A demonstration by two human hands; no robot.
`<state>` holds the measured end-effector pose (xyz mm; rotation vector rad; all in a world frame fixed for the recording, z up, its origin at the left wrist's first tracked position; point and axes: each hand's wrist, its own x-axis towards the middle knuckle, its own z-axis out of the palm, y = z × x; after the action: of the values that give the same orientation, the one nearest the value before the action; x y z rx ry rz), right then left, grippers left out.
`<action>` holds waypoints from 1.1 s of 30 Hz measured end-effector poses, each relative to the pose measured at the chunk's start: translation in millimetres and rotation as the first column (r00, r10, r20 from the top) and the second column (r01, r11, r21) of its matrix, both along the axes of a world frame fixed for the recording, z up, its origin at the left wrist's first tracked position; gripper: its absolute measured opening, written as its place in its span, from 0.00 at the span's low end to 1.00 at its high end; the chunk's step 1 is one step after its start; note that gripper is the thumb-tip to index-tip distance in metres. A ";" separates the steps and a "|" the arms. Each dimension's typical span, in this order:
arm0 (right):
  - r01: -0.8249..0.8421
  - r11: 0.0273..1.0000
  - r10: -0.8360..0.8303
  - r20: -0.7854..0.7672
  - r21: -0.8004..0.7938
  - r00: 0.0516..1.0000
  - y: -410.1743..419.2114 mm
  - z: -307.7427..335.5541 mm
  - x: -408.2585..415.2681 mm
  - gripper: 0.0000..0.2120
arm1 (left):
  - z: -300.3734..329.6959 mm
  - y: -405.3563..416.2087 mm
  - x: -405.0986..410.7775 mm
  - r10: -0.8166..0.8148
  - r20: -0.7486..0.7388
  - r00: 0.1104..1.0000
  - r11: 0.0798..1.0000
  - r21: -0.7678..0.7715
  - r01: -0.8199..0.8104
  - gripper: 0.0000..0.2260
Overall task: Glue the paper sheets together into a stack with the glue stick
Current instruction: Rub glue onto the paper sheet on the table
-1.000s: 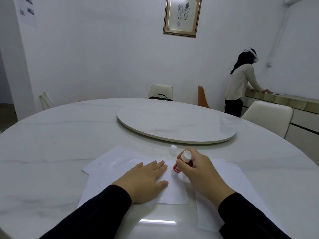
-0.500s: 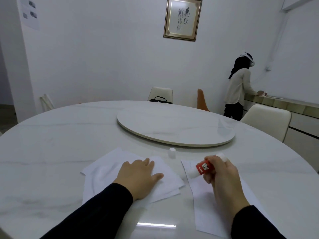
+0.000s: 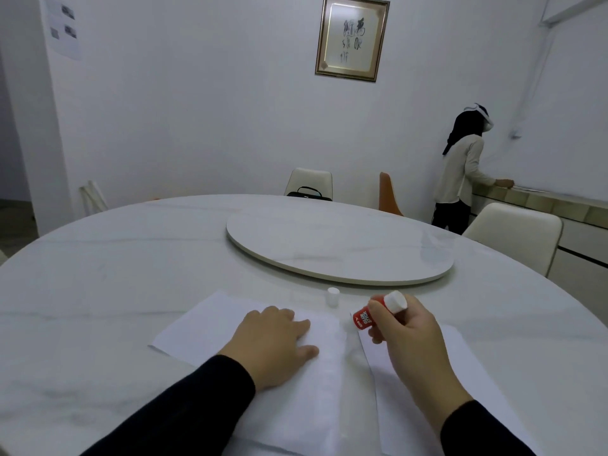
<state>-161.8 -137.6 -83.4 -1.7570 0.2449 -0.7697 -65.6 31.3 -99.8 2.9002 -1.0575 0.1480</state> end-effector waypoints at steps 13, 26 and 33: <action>-0.211 0.918 0.143 -0.216 -0.336 0.966 8.2 -13.4 49.8 0.04 | -10.2 -5.2 10.3 -0.065 -0.233 0.970 0.995 -0.094 0.044 0.24; -0.382 0.840 0.367 -0.116 -0.385 0.923 27.0 -0.8 -25.9 0.02 | 22.1 4.8 12.3 -0.060 -0.479 0.876 0.998 -0.016 0.060 0.27; -0.577 0.804 0.558 -0.154 -0.146 0.816 25.2 0.7 -33.1 0.04 | 24.6 6.4 14.2 0.001 -0.472 0.882 0.997 0.070 0.036 0.34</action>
<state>-194.9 -112.4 -82.7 -1.9087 -0.2969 -0.2638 -51.5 37.7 -75.3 2.7607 -1.0089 -0.5863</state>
